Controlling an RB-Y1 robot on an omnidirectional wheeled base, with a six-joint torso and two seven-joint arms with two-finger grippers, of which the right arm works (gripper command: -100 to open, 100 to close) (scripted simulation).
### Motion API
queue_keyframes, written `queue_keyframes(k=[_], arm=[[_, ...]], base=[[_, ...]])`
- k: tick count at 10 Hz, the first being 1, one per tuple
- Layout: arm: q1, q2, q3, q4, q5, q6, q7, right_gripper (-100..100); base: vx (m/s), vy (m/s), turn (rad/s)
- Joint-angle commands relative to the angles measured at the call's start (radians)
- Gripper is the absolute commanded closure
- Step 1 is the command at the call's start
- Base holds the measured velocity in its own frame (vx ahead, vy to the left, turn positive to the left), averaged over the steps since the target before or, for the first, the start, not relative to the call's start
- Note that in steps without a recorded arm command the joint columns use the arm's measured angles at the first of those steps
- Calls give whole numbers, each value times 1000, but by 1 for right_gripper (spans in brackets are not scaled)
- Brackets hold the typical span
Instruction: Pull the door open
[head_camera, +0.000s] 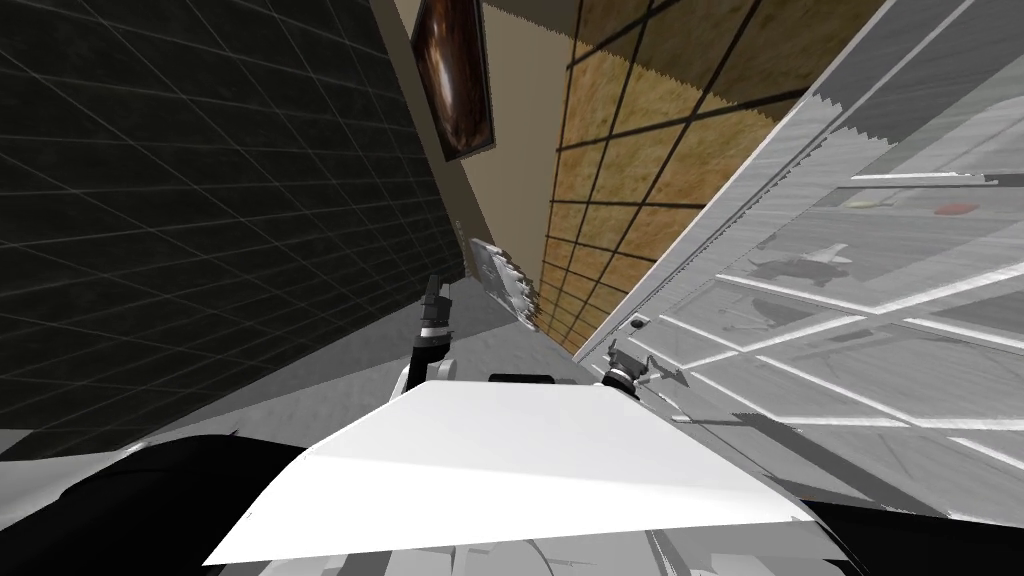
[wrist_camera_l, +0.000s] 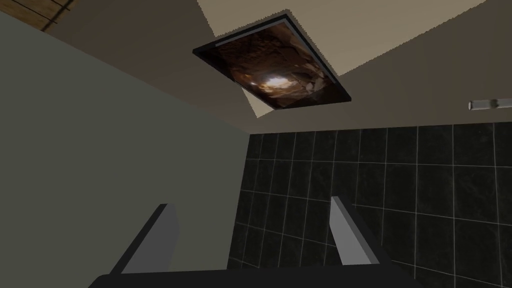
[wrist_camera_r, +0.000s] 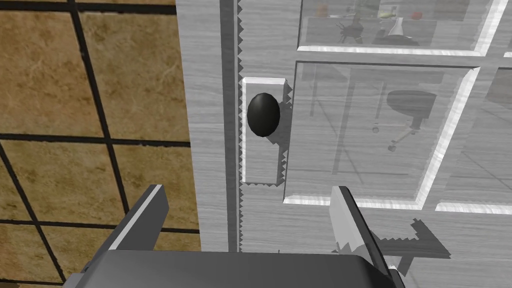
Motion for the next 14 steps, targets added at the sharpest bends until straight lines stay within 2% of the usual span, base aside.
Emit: queue_keyframes(k=[1, 4, 5, 6, 13, 14], arm=[[-9, -4, 2, 34, -23, -9, -32, -100], [-18, -8, 6, 72, -51, -19, -67, -100], [-15, -7, 6, 64, -42, -18, -58, -100], [1, -16, -3, 74, -22, -21, -98, -100], [57, -48, -35, 99, 52, -25, -217, -100], [71, -57, -44, 105, 71, -26, -248, -100]], base=[[60, -109, 173], [30, -72, 90], [16, -33, 26], [116, 7, -36], [138, 2, -22], [103, -20, -30]])
